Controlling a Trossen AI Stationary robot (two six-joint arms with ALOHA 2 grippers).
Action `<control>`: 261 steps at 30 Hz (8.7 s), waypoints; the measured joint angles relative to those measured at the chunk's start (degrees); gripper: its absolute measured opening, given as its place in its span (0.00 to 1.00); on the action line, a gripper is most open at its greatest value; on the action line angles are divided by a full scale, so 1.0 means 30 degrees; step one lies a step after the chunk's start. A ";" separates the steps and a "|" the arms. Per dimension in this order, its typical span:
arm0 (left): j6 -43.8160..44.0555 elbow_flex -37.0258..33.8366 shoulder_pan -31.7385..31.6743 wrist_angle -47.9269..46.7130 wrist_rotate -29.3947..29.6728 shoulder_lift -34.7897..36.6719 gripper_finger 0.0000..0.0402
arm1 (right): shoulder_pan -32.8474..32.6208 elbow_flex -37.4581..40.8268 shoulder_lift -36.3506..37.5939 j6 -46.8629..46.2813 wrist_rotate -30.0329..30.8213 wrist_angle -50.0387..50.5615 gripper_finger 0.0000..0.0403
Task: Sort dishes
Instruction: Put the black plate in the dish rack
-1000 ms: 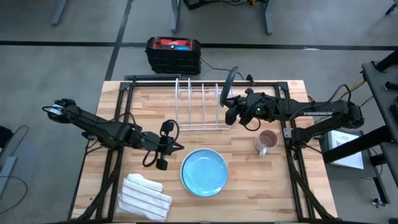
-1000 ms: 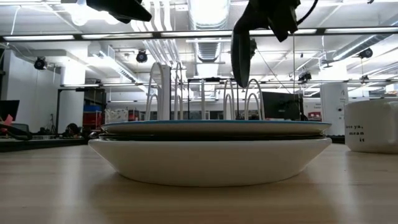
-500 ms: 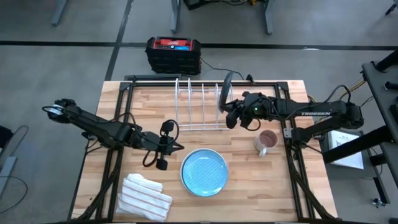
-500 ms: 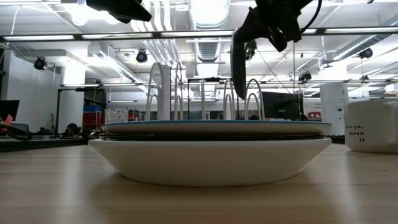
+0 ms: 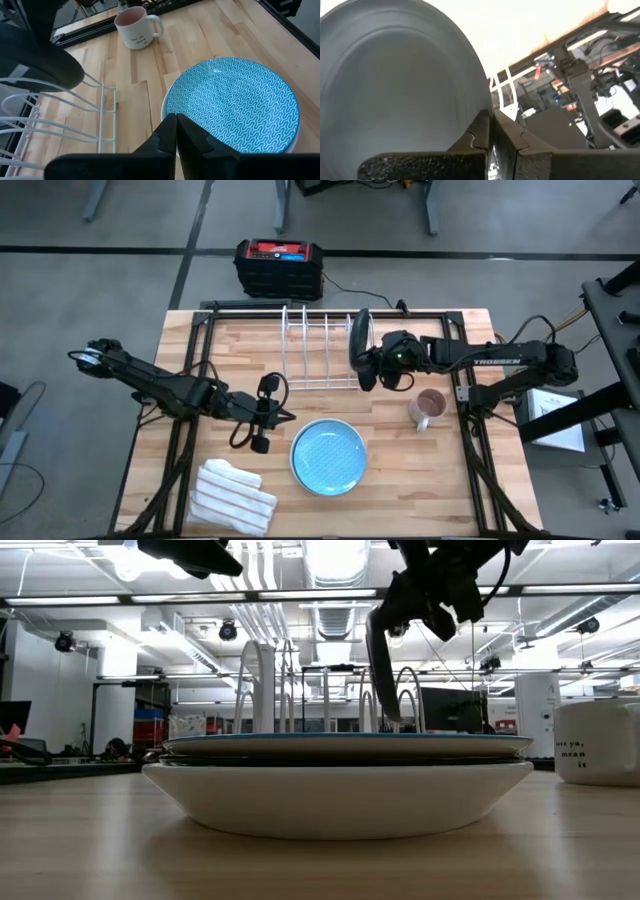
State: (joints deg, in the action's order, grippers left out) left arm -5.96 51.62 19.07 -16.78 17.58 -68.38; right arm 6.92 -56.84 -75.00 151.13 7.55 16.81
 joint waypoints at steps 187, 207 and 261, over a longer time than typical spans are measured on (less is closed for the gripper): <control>0.0313 -0.0248 -0.0016 0.0131 0.0007 0.0000 0.00 | 0.5188 -0.8823 -0.6895 -5.8674 0.4467 0.7828 0.00; 0.0321 -0.0255 -0.0016 0.0146 0.0007 0.0000 0.00 | 0.5246 -0.8816 -0.6916 -5.8185 0.4437 0.7501 0.00; 0.0670 -0.0255 -0.0016 0.0007 0.0007 0.0000 0.00 | 0.3949 -0.8200 -0.6055 -5.8564 0.3662 0.8691 0.00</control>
State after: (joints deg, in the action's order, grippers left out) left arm -3.95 50.85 19.03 -16.75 17.61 -68.38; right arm 18.76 -81.44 -93.16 -24.56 18.54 42.88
